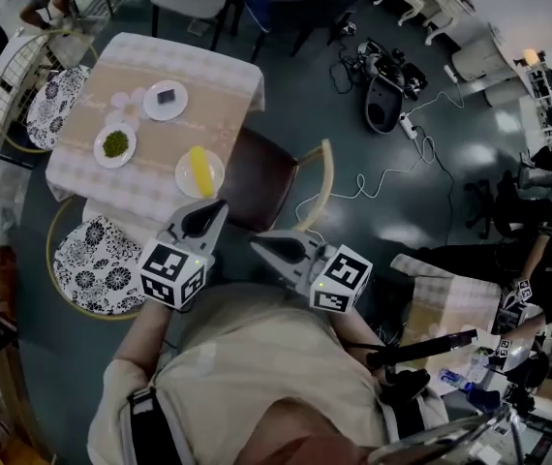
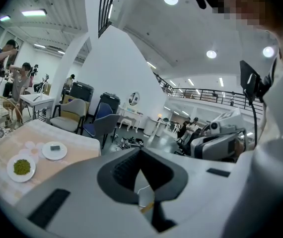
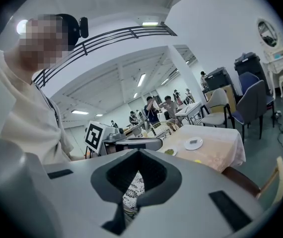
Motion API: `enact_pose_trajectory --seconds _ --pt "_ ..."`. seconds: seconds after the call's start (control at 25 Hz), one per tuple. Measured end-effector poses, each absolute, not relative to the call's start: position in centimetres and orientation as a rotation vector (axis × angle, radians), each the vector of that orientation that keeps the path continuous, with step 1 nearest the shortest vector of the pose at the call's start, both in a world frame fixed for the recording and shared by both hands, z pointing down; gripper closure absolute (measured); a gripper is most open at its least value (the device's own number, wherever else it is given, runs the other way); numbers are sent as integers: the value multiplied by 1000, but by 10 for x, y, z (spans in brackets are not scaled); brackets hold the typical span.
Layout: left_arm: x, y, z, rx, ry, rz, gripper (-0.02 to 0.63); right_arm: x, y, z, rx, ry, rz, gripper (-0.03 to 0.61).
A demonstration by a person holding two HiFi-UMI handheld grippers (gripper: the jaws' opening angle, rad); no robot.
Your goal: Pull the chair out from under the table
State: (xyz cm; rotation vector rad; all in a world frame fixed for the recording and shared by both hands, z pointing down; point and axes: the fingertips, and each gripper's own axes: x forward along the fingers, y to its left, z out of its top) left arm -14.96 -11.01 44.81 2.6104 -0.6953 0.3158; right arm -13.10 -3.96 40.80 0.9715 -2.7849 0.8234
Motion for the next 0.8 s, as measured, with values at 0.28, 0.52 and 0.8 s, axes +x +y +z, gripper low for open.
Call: enact_pose_trajectory --seconds 0.28,0.52,0.8 --pt "-106 -101 442 2631 -718 351 606 -92 -42 403 982 -2833 785 571" --pt "-63 -95 438 2639 -738 391 606 -60 -40 408 928 -2882 847 571" --pt "-40 -91 433 2624 -801 433 606 -34 -37 412 880 -2902 884 571"
